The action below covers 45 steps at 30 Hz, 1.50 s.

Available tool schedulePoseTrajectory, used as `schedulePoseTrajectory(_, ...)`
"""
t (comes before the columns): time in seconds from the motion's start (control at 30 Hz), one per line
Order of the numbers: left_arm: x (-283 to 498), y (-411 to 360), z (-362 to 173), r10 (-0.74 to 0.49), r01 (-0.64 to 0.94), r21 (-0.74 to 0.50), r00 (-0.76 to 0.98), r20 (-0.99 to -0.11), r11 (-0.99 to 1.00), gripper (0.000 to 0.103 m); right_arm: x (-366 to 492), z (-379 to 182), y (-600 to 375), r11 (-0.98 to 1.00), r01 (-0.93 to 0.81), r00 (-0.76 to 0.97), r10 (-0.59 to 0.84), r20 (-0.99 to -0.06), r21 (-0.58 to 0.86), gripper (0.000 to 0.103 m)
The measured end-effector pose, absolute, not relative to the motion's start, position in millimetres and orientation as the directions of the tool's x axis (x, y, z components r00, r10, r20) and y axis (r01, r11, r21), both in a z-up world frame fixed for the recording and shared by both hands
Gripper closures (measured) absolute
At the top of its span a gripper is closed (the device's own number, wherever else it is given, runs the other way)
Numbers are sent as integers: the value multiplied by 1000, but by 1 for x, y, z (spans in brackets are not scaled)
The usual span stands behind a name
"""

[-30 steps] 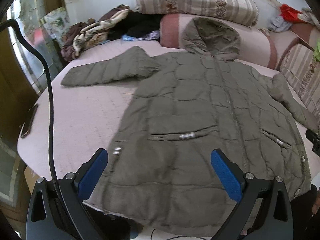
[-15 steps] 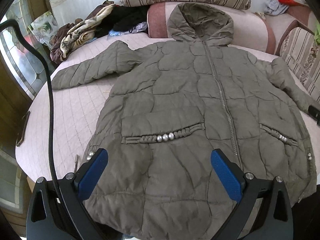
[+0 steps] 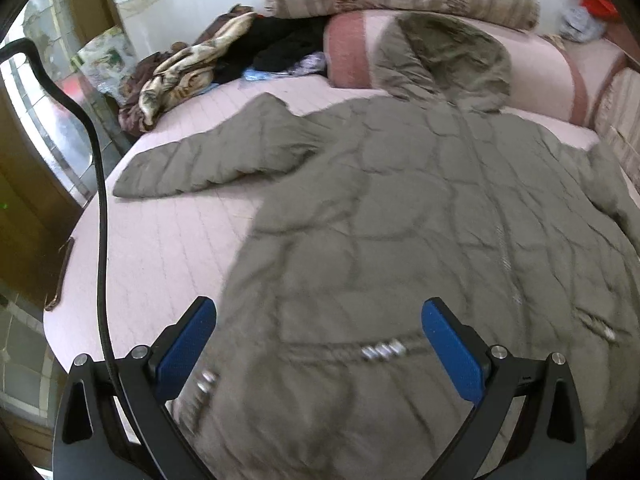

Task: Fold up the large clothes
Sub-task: 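Grasp the sleeve cuff nearest the left tool with the left gripper, then lift the sleeve with the left gripper, lay it across the coat body, release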

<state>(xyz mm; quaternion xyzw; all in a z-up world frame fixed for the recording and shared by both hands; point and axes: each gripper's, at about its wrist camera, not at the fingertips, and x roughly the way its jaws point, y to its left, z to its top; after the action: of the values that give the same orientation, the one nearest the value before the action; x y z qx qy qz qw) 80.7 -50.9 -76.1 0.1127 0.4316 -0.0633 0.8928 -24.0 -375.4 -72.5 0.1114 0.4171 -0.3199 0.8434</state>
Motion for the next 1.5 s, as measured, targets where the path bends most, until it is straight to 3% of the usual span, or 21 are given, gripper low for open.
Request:
schedulePoseTrajectory(0.2, 135, 20, -65, 53, 31, 95, 644, -763, 995, 1, -15, -75, -355, 796, 599, 454, -429, -781, -89, 4)
schedulePoseTrajectory(0.37, 191, 99, -68, 81, -100, 23, 623, -778, 995, 7, -9, -74, -337, 813, 576, 461, -411, -786, -87, 4)
schedulePoseTrajectory(0.53, 244, 171, -86, 32, -211, -109, 571, -821, 971, 33, -2, -78, -322, 817, 565, 451, -420, -787, -112, 4)
schedulePoseTrajectory(0.6, 268, 197, -95, 8, -256, -165, 562, -827, 952, 36, 1, -81, -321, 815, 570, 444, -414, -795, -107, 4)
schedulePoseTrajectory(0.93, 343, 276, -148, -202, -386, -478, 571, -795, 789, 37, 12, -102, -303, 816, 565, 399, -402, -824, -124, 4)
schedulePoseTrajectory(1.27, 397, 282, -154, -219, -381, -518, 603, -767, 766, 37, 20, -115, -302, 803, 573, 349, -419, -839, -163, 4)
schedulePoseTrajectory(1.3, 400, 281, -153, -210, -382, -507, 600, -772, 772, 47, 20, -116, -302, 802, 573, 346, -421, -839, -166, 4)
schedulePoseTrajectory(1.33, 404, 280, -152, -191, -388, -481, 588, -786, 786, 69, 21, -117, -301, 801, 574, 341, -424, -839, -171, 4)
schedulePoseTrajectory(1.37, 409, 279, -153, -181, -392, -459, 570, -802, 797, 80, 21, -118, -301, 800, 573, 337, -427, -839, -177, 4)
schedulePoseTrajectory(1.5, 405, 279, -143, -203, -376, -470, 567, -799, 799, 90, 22, -116, -301, 799, 570, 337, -441, -832, -193, 4)
